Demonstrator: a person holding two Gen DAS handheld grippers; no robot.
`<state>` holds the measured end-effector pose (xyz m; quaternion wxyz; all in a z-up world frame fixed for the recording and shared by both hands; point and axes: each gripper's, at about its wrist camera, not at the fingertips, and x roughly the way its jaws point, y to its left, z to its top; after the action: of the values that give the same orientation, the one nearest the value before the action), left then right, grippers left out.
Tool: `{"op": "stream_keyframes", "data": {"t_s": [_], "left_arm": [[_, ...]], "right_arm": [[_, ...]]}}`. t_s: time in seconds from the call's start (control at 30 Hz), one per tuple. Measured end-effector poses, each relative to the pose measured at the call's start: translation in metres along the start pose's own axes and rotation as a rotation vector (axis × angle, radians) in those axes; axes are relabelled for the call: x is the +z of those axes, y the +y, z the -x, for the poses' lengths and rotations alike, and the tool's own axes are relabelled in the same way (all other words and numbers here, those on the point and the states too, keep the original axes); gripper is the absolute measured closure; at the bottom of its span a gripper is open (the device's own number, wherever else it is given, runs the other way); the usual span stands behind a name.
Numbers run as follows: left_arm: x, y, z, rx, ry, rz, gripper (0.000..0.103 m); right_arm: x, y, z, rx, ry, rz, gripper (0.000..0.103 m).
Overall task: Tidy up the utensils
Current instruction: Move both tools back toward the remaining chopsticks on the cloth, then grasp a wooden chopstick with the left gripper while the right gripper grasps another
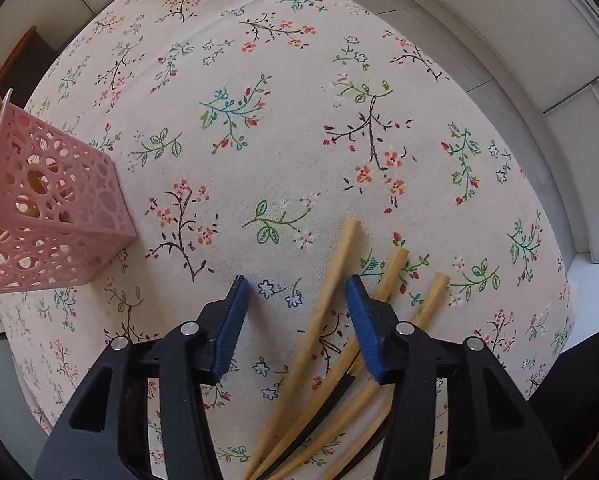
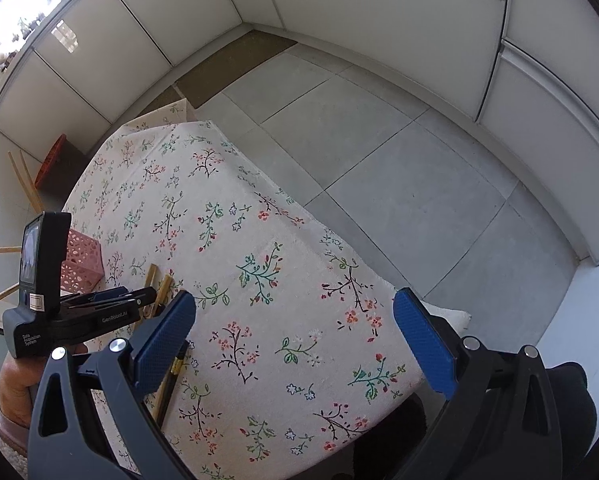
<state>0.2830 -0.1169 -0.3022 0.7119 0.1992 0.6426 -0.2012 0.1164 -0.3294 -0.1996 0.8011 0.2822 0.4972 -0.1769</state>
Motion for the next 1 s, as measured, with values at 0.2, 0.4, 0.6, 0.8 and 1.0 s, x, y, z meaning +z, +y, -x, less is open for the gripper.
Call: {"op": "stream_keyframes", "data": {"t_s": [0.2, 0.4, 0.6, 0.8, 1.0], "left_arm": [[-0.001, 0.002, 0.001, -0.005, -0.029, -0.017, 0.095], [-0.027, 0.032, 0.026, 0.027, -0.125, 0.007, 0.097], [-0.072, 0.070, 0.082, -0.003, -0.257, 0.087, 0.097], [-0.105, 0.100, 0.112, -0.012, -0.334, 0.171, 0.097], [-0.123, 0.114, 0.136, -0.020, -0.383, 0.207, 0.097]], "right_arm": [[0.011, 0.022, -0.003, 0.038, 0.034, -0.008, 0.007], [0.020, 0.088, -0.030, 0.128, 0.154, 0.043, 0.007], [0.007, 0.152, -0.072, 0.156, 0.290, 0.139, 0.019], [-0.010, 0.193, -0.110, 0.033, 0.315, 0.223, 0.021], [-0.027, 0.212, -0.137, -0.077, 0.297, 0.271, 0.032]]}}
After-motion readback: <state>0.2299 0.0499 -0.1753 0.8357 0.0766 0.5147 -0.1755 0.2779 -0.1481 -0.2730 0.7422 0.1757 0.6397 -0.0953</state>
